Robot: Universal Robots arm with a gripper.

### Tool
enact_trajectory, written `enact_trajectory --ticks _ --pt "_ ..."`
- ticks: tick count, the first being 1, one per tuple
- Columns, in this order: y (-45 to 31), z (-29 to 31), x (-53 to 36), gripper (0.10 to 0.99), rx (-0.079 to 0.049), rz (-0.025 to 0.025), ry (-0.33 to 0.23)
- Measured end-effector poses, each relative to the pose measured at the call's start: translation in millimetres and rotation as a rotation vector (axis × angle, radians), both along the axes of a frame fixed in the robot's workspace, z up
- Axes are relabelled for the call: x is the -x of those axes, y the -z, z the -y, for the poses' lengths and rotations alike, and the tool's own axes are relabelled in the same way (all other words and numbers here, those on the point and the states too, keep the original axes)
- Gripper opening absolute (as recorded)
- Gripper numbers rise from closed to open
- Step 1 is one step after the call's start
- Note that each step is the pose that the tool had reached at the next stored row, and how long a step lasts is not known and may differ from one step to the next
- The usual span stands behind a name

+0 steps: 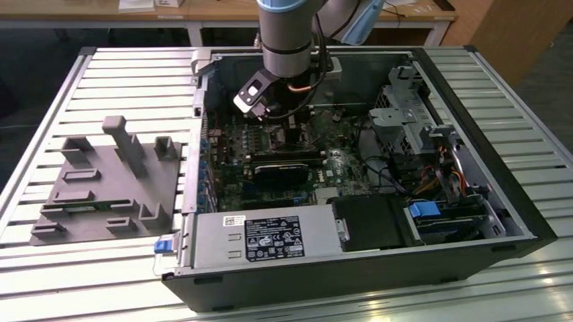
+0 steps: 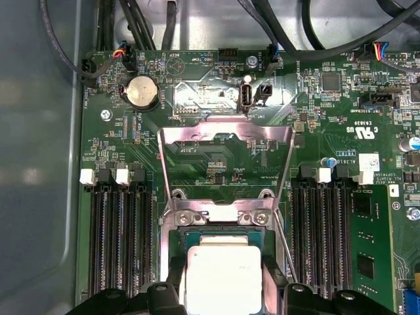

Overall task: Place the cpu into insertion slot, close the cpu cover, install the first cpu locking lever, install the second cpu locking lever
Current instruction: 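Place the cpu into insertion slot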

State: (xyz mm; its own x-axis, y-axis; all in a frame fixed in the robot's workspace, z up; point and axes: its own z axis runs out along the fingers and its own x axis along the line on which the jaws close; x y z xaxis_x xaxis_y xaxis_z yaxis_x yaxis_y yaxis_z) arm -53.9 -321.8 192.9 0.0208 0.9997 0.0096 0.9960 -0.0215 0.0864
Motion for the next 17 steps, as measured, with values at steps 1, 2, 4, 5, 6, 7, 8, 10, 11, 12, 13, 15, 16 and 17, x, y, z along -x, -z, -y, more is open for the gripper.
enact_trajectory --ticks 1,2,4,5,6,7,8,10,11,12,13,15,16,17 --pt "0.0 0.0 0.0 0.553 0.0 0.0 0.0" --pt "0.0 0.0 0.1 0.616 0.0 0.0 0.0" --pt "0.0 0.0 0.1 0.616 0.0 0.0 0.0" --pt "0.0 0.0 0.2 0.616 0.0 0.0 0.0" --pt "0.0 0.0 0.2 0.616 0.0 0.0 0.0" --pt "0.0 0.0 0.2 0.616 0.0 0.0001 0.0" --pt "-0.4 0.1 0.3 0.616 0.0 -0.0001 0.0" --pt "-1.6 0.0 0.2 0.616 0.0 0.0 0.0" --pt "-2.6 0.0 0.2 0.616 0.0 0.0 0.0" --pt "-3.8 0.0 0.2 0.616 0.0 0.0 0.0" --pt "-5.4 0.0 0.2 0.616 0.0 0.0 0.0" --pt "-9.0 0.0 0.2 0.616 0.0 0.0 0.0" --pt "-10.9 0.0 0.2 0.616 0.0 0.0 0.0" --pt "-12.6 0.0 0.2 0.616 0.0 0.0 0.0"
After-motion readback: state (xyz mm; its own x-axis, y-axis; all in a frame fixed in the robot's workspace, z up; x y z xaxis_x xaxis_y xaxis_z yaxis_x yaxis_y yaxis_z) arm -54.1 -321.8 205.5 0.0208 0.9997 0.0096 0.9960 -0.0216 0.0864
